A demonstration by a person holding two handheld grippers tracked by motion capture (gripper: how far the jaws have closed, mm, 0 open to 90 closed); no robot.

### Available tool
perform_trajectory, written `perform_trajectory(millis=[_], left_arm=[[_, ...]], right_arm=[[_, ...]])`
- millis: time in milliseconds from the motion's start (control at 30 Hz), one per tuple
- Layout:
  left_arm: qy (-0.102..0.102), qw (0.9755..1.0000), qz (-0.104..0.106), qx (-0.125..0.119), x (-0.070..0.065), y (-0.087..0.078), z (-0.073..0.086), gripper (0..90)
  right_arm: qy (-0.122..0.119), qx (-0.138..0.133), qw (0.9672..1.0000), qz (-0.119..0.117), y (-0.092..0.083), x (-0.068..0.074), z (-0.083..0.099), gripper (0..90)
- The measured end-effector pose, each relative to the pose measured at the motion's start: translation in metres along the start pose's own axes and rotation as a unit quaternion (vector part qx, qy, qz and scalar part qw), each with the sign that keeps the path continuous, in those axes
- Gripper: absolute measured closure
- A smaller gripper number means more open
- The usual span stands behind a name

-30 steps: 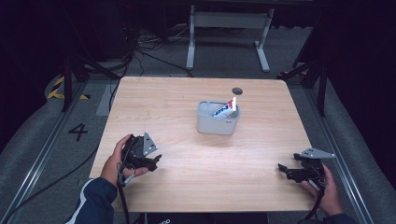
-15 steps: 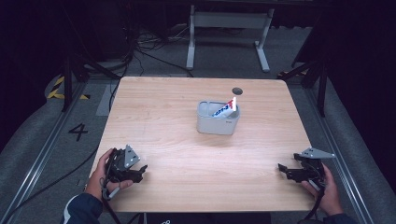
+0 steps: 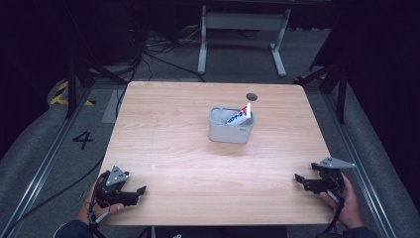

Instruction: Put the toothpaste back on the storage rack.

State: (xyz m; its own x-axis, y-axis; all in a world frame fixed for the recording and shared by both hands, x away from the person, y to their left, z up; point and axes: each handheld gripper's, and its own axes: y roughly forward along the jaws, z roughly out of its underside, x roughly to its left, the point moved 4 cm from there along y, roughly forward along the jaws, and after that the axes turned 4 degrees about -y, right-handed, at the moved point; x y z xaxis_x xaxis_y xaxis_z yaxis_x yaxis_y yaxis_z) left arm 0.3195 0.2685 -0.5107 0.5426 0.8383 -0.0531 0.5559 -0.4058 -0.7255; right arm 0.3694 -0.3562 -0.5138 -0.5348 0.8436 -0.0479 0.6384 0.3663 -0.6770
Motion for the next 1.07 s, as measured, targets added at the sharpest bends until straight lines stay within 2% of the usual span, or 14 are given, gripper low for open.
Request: perform_trajectory(millis=[333, 400, 1067], left_arm=[[-0.005, 1.0, -0.003, -0.001, -0.0007, 0.0003, -0.0001, 16.5], [-0.001, 1.0, -0.005, 0.0, 0.0004, 0.0006, -0.0006, 16.0], [-0.002, 1.0, -0.003, 0.003, 0.0003, 0.0011, -0.0009, 14.6]], right_arm=[[0.001, 0.0, 1.0, 0.0, 0.0001, 0.0002, -0.0002, 15.2], [0.0, 0.0, 1.0, 0.0, 0.0001, 0.0001, -0.0001, 15.2], [-0.001, 0.0, 1.0, -0.001, 0.0001, 0.0001, -0.0001, 15.4]])
